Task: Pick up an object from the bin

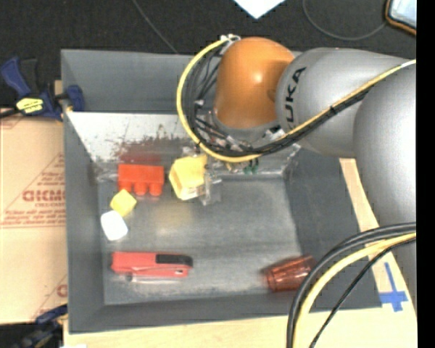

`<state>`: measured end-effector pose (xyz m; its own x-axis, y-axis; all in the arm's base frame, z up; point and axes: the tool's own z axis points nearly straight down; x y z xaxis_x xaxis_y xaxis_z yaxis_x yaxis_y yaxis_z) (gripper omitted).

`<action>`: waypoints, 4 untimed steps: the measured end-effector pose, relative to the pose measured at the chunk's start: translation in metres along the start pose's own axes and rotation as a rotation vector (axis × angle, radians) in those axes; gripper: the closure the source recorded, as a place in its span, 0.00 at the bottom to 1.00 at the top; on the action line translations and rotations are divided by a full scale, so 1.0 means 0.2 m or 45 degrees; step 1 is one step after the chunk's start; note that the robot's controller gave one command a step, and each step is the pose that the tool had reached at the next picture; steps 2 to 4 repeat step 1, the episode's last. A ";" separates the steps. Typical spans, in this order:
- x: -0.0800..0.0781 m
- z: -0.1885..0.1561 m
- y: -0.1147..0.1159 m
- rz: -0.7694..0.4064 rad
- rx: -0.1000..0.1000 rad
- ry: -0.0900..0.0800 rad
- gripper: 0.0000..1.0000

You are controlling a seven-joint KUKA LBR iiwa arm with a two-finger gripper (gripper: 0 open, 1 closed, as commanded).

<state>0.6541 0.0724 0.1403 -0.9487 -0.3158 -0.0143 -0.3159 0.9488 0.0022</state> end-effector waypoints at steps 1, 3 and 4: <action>0.00 -0.17 0.00 0.002 0.001 0.001 1.00; 0.00 -0.17 0.00 0.002 0.001 0.001 1.00; 0.00 -0.17 0.00 0.002 0.001 0.001 1.00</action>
Offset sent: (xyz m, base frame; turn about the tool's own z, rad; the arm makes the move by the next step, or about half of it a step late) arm 0.0001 -0.0005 0.0449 0.0006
